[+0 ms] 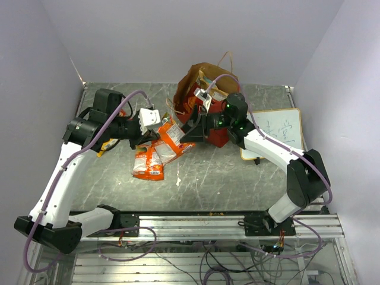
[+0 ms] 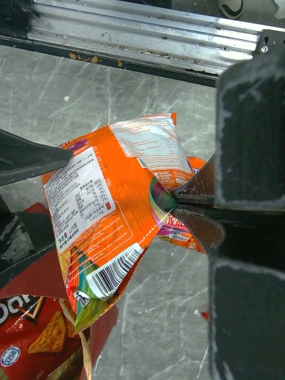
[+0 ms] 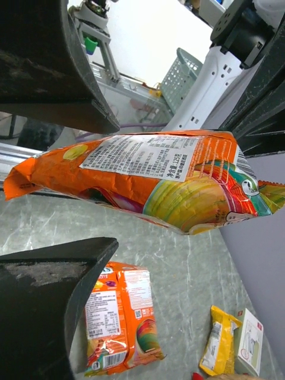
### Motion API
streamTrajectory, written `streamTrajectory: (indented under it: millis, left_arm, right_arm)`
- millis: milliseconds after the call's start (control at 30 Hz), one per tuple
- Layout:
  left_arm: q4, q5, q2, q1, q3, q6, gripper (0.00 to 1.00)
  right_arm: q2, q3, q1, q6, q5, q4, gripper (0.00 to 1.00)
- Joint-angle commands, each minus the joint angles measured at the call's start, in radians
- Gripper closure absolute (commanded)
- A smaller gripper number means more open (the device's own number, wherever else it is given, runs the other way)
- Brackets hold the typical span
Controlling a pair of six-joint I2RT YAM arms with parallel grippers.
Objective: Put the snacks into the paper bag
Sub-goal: Place the snack in the paper bag.
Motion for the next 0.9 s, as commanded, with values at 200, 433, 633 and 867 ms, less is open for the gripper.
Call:
streamTrajectory:
  millis: [200, 433, 633, 867]
  left_arm:
    - [0.179, -0.008, -0.016, -0.007, -0.022, -0.136, 0.93]
    - [0.211, -0.037, -0.038, -0.007, -0.063, -0.142, 0.88]
    - [0.256, -0.068, -0.057, 0.0, -0.081, -0.18, 0.59]
    - [0.262, -0.117, -0.079, 0.007, -0.067, -0.205, 0.38]
  right_arm:
    - [0.05, 0.033, 0.015, 0.042, -0.014, 0.031, 0.51]
    - [0.031, 0.058, -0.043, 0.032, -0.033, 0.023, 0.74]
    - [-0.02, 0.118, -0.107, -0.19, -0.019, -0.197, 0.96]
    - [-0.103, 0.23, -0.17, -0.442, -0.002, -0.476, 1.0]
